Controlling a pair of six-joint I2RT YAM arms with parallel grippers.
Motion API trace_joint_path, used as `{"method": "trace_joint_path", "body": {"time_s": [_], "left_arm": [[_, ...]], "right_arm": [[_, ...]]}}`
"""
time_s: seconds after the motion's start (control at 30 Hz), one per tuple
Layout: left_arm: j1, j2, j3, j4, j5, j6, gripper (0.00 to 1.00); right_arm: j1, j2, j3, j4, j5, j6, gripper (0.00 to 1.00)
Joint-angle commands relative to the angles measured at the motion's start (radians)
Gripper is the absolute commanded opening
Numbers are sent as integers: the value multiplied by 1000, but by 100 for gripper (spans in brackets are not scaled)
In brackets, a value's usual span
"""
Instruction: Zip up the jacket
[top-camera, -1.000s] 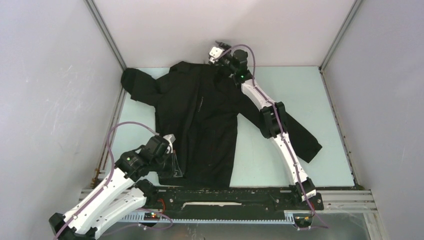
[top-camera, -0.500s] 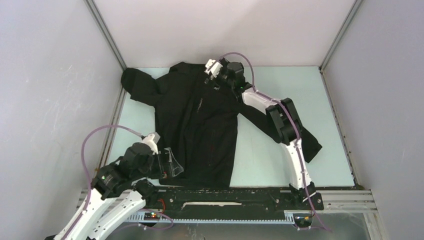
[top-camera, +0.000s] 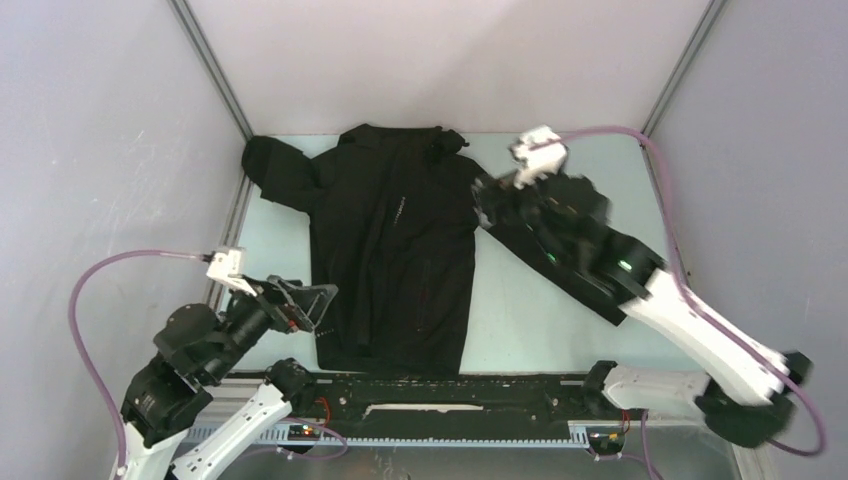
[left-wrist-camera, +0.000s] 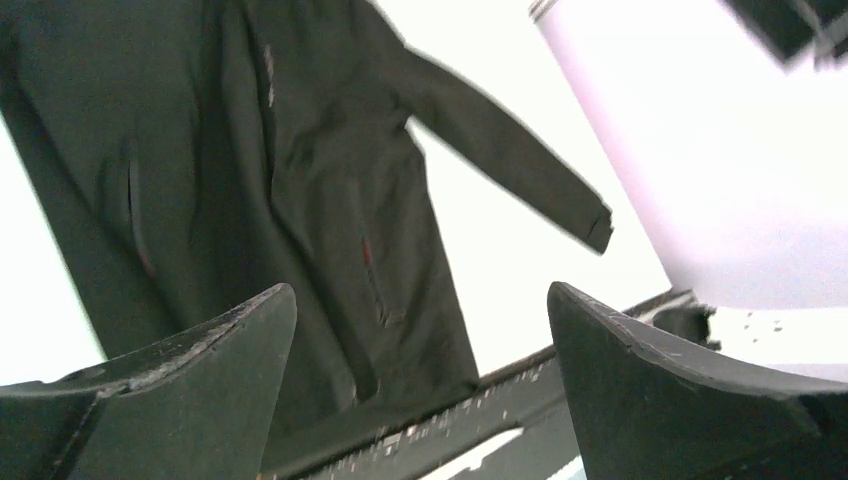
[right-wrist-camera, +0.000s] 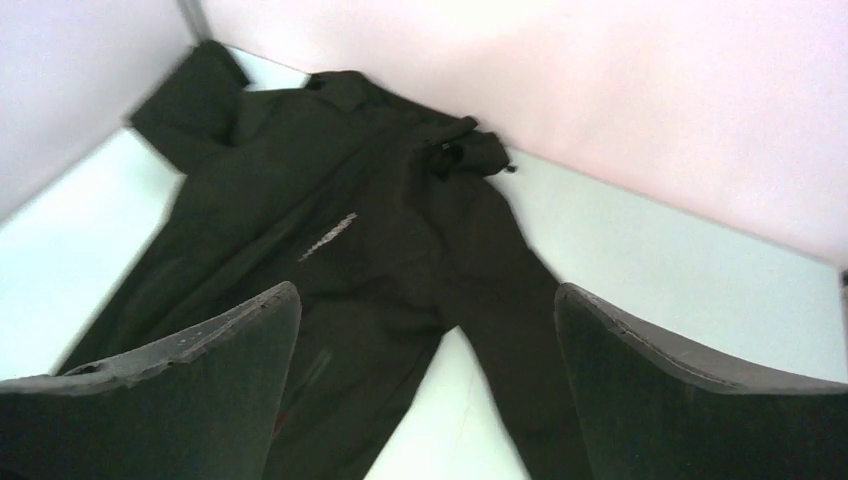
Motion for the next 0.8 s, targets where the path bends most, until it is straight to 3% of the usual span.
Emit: {"method": "trace_joint_path", "body": {"time_s": [0.0,0.1,0.27,0.77], "left_arm": [[-3,38,112,238,-28,90,100],[-4,68,205,268,-22,130,100],[-3,102,352,261,-69,189,100],[-4,88,489,351,-165,258,100]], "right_arm": [[168,-262,-17,-381,198,234,99],[294,-443,34,-485,255,310,100],[365,-636,88,-501,161,327,100],[316,-716,29,-356,150,234,100]]}}
